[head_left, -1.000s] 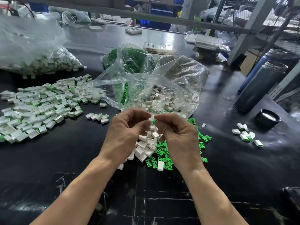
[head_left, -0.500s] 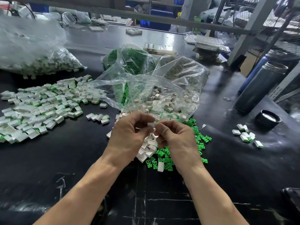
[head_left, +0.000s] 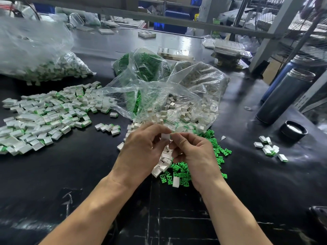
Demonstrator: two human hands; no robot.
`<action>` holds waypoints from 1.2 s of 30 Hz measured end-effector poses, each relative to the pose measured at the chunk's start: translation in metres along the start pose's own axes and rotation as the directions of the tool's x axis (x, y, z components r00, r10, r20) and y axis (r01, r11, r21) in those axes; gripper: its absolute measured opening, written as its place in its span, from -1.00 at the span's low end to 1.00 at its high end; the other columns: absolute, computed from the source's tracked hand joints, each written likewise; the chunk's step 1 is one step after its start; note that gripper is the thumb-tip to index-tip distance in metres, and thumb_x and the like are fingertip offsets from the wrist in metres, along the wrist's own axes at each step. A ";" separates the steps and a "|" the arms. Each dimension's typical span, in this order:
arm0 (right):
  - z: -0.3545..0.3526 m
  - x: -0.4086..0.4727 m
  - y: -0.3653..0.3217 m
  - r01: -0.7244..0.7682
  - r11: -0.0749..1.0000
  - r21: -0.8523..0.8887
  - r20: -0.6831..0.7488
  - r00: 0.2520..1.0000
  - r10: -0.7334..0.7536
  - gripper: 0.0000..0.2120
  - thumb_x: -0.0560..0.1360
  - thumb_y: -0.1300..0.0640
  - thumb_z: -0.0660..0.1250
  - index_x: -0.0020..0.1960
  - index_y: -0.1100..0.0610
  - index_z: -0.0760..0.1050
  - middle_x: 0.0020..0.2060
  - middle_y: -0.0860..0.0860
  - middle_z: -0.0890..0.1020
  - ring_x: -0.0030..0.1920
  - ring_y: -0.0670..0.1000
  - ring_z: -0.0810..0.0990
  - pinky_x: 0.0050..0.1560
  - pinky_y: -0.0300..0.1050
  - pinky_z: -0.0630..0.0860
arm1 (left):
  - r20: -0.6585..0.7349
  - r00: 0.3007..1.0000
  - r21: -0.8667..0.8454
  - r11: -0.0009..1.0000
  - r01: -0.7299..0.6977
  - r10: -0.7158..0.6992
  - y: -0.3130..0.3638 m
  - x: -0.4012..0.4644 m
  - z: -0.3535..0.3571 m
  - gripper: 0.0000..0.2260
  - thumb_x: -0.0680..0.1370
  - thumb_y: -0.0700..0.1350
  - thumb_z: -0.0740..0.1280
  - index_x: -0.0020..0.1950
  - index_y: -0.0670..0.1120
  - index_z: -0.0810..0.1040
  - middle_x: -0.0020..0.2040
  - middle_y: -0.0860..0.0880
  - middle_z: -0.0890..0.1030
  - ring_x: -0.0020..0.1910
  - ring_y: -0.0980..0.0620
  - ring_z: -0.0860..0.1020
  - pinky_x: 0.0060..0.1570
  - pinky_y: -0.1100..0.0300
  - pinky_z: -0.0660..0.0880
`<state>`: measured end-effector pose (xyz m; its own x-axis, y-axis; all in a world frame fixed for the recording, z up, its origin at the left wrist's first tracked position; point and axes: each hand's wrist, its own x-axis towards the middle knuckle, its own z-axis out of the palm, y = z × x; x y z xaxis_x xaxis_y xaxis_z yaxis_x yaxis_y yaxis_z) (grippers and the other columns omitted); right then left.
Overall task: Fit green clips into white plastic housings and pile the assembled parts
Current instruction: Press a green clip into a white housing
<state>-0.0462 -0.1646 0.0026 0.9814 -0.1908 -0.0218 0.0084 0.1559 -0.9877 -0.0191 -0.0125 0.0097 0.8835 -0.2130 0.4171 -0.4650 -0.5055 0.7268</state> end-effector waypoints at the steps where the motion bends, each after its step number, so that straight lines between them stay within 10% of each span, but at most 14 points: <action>1: 0.000 0.000 0.000 0.002 1.000 -0.006 0.005 1.000 -0.002 -0.85 0.57 0.14 0.47 -0.18 0.06 0.73 -0.31 0.06 0.67 -0.39 -0.03 0.56 -0.39 -0.20 0.53 | -0.009 1.000 0.005 1.000 -0.004 0.004 0.000 0.000 0.000 -0.81 0.55 -0.09 0.49 0.14 0.07 0.67 0.01 0.19 0.61 -0.08 0.21 0.60 0.03 0.19 0.58; 36: -0.014 0.002 -0.008 -0.130 0.986 -0.103 0.111 0.984 0.141 -0.87 0.55 0.20 0.47 -0.16 0.19 0.65 -0.36 0.07 0.63 -0.40 -0.03 0.54 -0.39 -0.20 0.50 | 0.092 0.995 -0.117 0.993 -0.015 0.026 -0.010 0.004 0.000 -0.81 0.50 -0.28 0.52 0.02 -0.02 0.73 -0.09 0.18 0.65 -0.09 0.18 0.66 -0.02 0.17 0.64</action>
<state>-0.0467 -0.1799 0.0081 0.9879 -0.0584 -0.1438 -0.1390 0.0785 -0.9872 -0.0110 -0.0084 0.0039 0.8725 -0.3023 0.3839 -0.4817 -0.4006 0.7794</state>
